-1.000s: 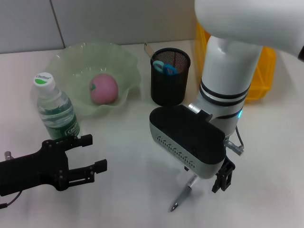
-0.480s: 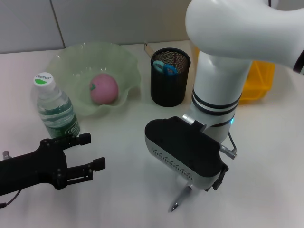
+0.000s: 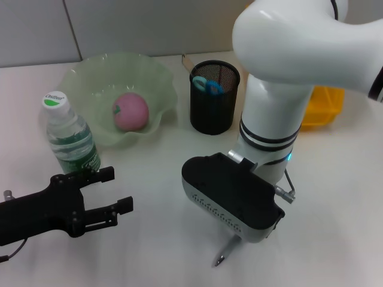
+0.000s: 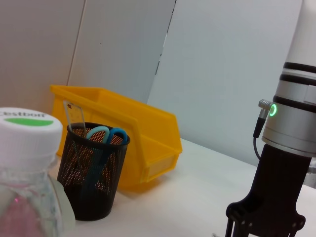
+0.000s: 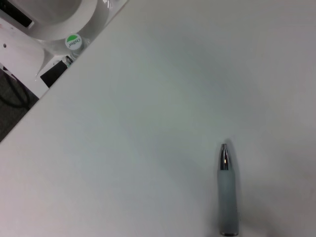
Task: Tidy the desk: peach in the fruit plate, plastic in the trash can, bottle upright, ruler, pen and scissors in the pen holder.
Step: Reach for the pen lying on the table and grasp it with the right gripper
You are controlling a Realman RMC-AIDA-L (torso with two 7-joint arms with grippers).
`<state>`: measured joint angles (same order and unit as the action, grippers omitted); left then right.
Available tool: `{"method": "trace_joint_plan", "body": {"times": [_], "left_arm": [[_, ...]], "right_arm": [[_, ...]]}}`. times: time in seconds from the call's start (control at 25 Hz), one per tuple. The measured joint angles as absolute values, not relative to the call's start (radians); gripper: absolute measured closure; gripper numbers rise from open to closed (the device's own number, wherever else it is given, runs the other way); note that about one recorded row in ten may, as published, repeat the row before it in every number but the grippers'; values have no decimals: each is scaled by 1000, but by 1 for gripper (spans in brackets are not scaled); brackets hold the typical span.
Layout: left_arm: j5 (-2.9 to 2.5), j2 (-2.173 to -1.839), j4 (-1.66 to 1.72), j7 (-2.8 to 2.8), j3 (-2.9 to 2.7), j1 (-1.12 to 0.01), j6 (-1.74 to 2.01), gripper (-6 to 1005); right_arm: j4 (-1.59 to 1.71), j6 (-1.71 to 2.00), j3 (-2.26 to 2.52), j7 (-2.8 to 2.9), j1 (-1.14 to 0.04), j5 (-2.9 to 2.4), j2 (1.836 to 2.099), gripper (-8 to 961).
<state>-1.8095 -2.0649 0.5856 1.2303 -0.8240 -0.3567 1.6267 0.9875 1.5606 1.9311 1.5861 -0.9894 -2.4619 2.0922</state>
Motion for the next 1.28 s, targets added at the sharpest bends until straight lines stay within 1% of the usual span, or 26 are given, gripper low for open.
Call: {"method": "trace_joint_plan", "body": {"times": [0.16, 0.56, 0.76, 1.28], "left_arm": [[-1809, -2065, 586, 1230, -822, -357, 1628, 170], [-1808, -2065, 586, 1230, -822, -355, 1629, 171], [-1808, -2065, 586, 1230, -822, -354, 1629, 171], [-1809, -2065, 585, 1230, -822, -354, 1631, 170]], "right_arm": [[985, 1551, 1937, 1586, -987, -2461, 2092, 483], [968, 1520, 1961, 1586, -986, -2454, 2092, 488], [965, 1520, 1963, 1585, -986, -2447, 2092, 577], [960, 1515, 1965, 1584, -986, -2447, 2092, 592]]}}
